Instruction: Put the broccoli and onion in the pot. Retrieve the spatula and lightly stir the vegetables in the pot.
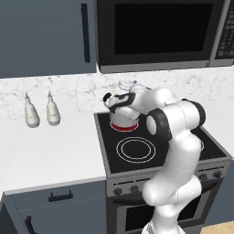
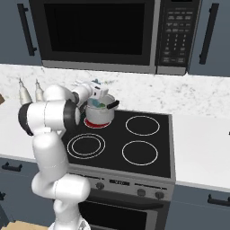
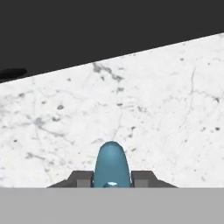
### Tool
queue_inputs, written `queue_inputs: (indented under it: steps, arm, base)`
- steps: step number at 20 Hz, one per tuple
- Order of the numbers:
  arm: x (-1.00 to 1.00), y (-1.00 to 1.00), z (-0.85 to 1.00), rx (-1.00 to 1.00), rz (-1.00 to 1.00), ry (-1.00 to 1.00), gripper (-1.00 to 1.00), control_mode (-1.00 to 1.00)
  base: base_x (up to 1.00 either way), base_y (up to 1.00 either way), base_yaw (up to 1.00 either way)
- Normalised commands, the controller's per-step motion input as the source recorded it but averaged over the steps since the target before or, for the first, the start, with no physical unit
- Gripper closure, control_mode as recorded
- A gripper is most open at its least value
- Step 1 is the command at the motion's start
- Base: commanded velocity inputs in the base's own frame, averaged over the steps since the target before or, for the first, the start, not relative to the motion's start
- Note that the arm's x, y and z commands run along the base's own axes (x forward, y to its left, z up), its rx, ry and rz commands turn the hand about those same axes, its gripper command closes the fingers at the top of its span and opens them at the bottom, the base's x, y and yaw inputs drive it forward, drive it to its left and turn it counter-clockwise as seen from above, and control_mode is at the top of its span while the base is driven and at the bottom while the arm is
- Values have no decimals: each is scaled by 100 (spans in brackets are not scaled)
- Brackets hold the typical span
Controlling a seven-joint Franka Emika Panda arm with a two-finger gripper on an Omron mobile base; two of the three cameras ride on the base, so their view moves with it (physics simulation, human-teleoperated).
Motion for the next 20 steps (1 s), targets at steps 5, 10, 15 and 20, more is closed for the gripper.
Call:
queue_inputs:
  steps: [5,10,15,20]
  arm:
    - [42,11,-46,-19,-12,-3,100,-100]
    - [34,21,-58,-17,-9,0,100,-100]
    - [26,36,-65,-5,-3,0,100,-100]
    - [38,35,-60,0,0,-1,100,-100]
  base:
    - [0,0,0]
    - [0,0,0]
    - [0,0,0]
    - [0,0,0]
